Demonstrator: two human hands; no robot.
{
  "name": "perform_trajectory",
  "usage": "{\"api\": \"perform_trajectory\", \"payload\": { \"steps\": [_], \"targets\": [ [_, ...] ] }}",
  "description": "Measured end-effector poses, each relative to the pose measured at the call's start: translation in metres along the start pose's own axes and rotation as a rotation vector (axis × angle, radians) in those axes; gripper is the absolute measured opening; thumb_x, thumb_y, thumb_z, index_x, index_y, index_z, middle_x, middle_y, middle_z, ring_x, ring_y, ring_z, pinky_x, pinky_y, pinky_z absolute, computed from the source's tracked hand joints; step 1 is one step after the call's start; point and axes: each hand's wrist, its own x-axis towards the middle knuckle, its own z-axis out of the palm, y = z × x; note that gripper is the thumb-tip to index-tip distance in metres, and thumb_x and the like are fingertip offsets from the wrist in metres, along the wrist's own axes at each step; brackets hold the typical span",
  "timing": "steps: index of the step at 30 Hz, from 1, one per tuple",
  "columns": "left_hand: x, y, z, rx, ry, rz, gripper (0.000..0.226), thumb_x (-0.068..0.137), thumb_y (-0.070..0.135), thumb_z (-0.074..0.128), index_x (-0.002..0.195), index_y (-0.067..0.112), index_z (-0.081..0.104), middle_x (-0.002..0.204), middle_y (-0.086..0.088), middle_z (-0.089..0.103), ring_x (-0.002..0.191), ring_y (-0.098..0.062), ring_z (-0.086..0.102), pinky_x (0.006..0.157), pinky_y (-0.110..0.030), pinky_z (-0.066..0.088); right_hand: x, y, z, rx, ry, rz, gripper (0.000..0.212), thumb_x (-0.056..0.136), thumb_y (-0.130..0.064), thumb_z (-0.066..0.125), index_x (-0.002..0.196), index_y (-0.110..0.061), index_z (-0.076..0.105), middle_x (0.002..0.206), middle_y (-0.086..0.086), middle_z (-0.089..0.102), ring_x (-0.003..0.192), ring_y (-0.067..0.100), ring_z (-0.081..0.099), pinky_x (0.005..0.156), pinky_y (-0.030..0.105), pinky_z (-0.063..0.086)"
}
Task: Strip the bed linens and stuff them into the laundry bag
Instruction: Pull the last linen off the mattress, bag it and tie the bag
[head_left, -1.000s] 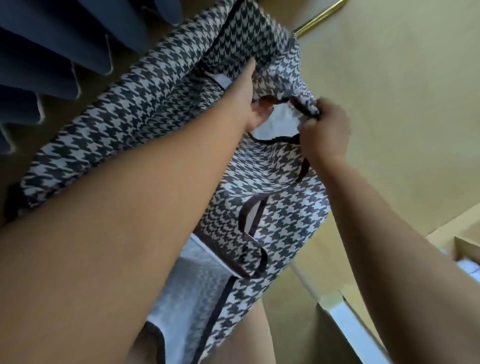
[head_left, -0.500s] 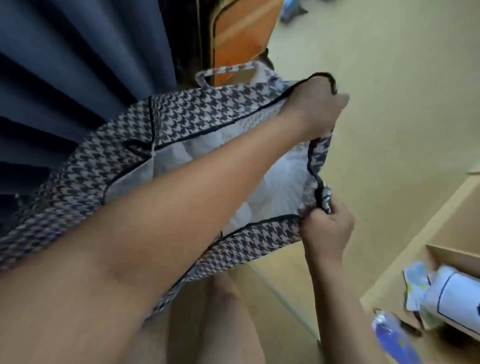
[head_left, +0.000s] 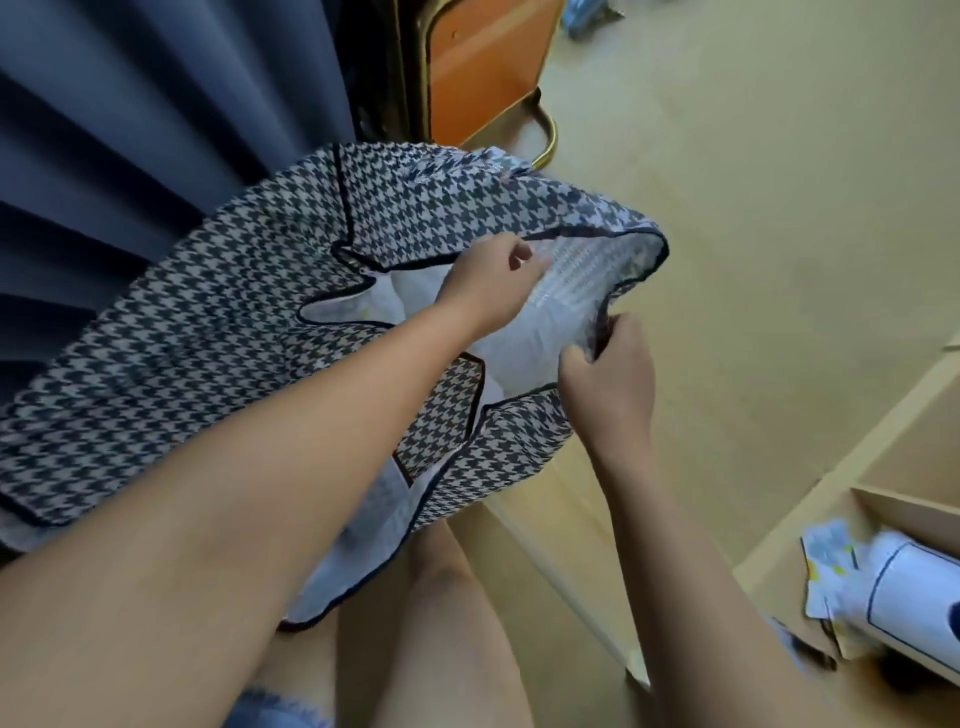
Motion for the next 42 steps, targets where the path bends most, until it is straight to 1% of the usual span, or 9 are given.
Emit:
{"api": "perform_trajectory", "payload": {
  "steps": [7, 14, 17, 21, 25, 30, 34, 37, 42],
  "targets": [
    [0.015, -0.112, -0.077, 0.18, 0.197, -0.319, 0.019, 0.096, 0.023, 0.05, 0.107, 0.013, 0.061, 0.112, -0.008, 0.063, 0.1, -0.028, 0.058, 0.078, -0.033, 0.044, -0.02, -0.054, 0.059, -0.033, 0.007, -0.403, 0.031, 0.074, -0.008, 0.049, 0.101, 0.001, 0.061, 0.098, 0.017, 0.057, 0.093, 0.032, 0.052, 0.077, 0.027, 0.032],
    [0.057, -0.167, -0.102, 0.049, 0.171, -0.583, 0.051, 0.094, 0.038, 0.054, 0.133, 0.006, 0.045, 0.131, -0.014, 0.054, 0.115, -0.033, 0.054, 0.082, -0.033, 0.043, -0.027, -0.092, 0.135, -0.114, -0.241, -0.34, 0.015, 0.082, -0.006, 0.053, 0.094, -0.003, 0.062, 0.092, 0.009, 0.057, 0.087, 0.028, 0.054, 0.072, 0.037, 0.041],
    [0.081, -0.166, -0.101, -0.222, 0.032, -0.722, 0.074, 0.093, 0.056, 0.047, 0.143, 0.003, 0.033, 0.112, -0.016, 0.059, 0.079, -0.027, 0.06, 0.058, -0.03, 0.047, -0.018, -0.102, 0.164, -0.199, -0.318, -0.284, 0.013, 0.084, -0.009, 0.052, 0.09, -0.004, 0.061, 0.091, 0.009, 0.057, 0.085, 0.027, 0.052, 0.068, 0.037, 0.038],
    [0.101, -0.182, -0.1, -0.342, -0.019, -0.69, 0.046, 0.102, 0.031, 0.036, 0.134, 0.001, 0.049, 0.091, -0.006, 0.064, 0.06, -0.015, 0.053, 0.047, -0.023, 0.041, 0.0, -0.11, 0.204, -0.193, -0.351, -0.097, 0.018, 0.087, -0.013, 0.046, 0.093, -0.003, 0.061, 0.092, 0.011, 0.063, 0.079, 0.024, 0.053, 0.066, 0.034, 0.039],
    [0.098, -0.199, -0.096, -0.427, 0.089, -0.705, 0.036, 0.101, 0.018, 0.035, 0.131, 0.002, 0.047, 0.128, -0.015, 0.057, 0.109, -0.026, 0.059, 0.077, -0.027, 0.051, 0.01, -0.116, 0.231, -0.185, -0.355, -0.039, 0.021, 0.091, -0.015, 0.043, 0.09, -0.003, 0.06, 0.087, 0.012, 0.062, 0.077, 0.024, 0.052, 0.062, 0.034, 0.034],
    [0.084, -0.2, -0.112, -0.43, 0.119, -0.53, 0.022, 0.092, 0.021, 0.048, 0.082, 0.008, 0.061, 0.08, -0.012, 0.058, 0.072, -0.022, 0.051, 0.061, -0.029, 0.035, 0.026, -0.133, 0.247, -0.16, -0.283, 0.12, 0.029, 0.097, -0.024, 0.042, 0.073, -0.008, 0.043, 0.073, 0.006, 0.049, 0.073, 0.024, 0.044, 0.053, 0.033, 0.015],
    [0.062, -0.189, -0.133, -0.551, 0.131, -0.43, 0.025, 0.095, 0.017, 0.043, 0.071, 0.017, 0.048, 0.076, -0.008, 0.052, 0.071, -0.019, 0.048, 0.061, -0.028, 0.033, 0.026, -0.144, 0.249, -0.002, -0.26, 0.293, 0.051, 0.098, -0.043, 0.041, 0.1, 0.005, 0.057, 0.096, 0.016, 0.062, 0.088, 0.028, 0.058, 0.067, 0.027, 0.034],
    [0.047, -0.182, -0.148, -0.676, 0.118, -0.398, 0.023, 0.095, 0.013, 0.042, 0.074, 0.016, 0.052, 0.09, -0.015, 0.059, 0.082, -0.022, 0.055, 0.07, -0.033, 0.041, 0.025, -0.159, 0.244, 0.1, -0.202, 0.249, 0.041, 0.098, -0.035, 0.048, 0.062, -0.015, 0.046, 0.061, -0.002, 0.048, 0.055, 0.01, 0.043, 0.052, 0.021, 0.031],
    [0.036, -0.158, -0.165, -0.73, 0.161, -0.351, 0.017, 0.086, 0.019, 0.048, 0.07, 0.015, 0.053, 0.084, -0.018, 0.064, 0.087, -0.034, 0.064, 0.08, -0.05, 0.051, 0.02, -0.179, 0.231, 0.128, -0.049, 0.193, 0.039, 0.094, -0.035, 0.054, 0.061, -0.018, 0.043, 0.056, -0.008, 0.039, 0.048, 0.006, 0.033, 0.045, 0.016, 0.032]
  ]
}}
